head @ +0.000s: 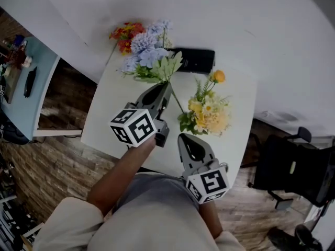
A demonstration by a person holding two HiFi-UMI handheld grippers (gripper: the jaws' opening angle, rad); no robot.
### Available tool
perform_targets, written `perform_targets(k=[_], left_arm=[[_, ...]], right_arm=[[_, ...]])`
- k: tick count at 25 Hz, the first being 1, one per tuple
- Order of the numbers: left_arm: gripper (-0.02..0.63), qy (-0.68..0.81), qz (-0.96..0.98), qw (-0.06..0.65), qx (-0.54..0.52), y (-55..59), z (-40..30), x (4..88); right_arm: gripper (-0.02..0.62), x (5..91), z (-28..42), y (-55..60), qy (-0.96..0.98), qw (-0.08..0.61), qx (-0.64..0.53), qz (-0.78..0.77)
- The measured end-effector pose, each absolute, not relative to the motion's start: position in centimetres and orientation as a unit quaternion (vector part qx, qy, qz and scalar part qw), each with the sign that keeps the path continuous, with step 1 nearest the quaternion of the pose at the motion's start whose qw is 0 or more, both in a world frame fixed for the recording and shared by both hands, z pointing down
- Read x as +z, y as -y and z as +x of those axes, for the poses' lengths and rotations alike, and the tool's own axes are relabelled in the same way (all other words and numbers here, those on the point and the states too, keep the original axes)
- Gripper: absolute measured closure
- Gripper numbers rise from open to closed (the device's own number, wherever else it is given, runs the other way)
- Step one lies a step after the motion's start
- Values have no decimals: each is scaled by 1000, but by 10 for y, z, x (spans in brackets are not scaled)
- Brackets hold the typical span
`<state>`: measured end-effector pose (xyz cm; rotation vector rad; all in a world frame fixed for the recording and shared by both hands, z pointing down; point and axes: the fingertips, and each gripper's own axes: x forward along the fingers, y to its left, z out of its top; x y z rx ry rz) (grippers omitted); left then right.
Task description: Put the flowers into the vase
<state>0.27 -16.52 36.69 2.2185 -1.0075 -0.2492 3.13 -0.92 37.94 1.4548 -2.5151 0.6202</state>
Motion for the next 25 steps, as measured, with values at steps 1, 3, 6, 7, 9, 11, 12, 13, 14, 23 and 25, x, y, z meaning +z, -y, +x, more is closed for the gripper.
perform_targets(k=[1,3,6,7,9,11,12,13,14,23,25], left_arm=[[565,384,854,338,-92,163,5,368],[565,381,857,337,-87,160,9,371],[565,379,859,335,-81,155,12,375],[565,380,859,334,-78,154,12,376],[565,381,861,330,-74,151,13,379],[565,381,861,330,-71,148,14,384],[565,381,860,330,-71,147,15,385],[565,382,861,329,-71,145,15,387],[565,383,862,326,-70,144,15,388],[563,387,869,303,-58,132,20,393],[563,388,870,299,-55,130,21,395]], right_arm=[[571,379,31,9,844,84,208,487],[571,379,31,9,844,84,207,487],[571,380,32,9,843,85,208,488],[571,380,33,8,843,84,208,488],[571,380,34,8,843,84,208,489],[571,380,35,7,843,84,207,489],[571,381,35,6,844,84,207,488],[571,381,35,6,844,85,207,487],[571,381,35,5,845,85,206,486],[571,381,38,1,846,87,205,484],[571,382,40,0,847,87,204,483]])
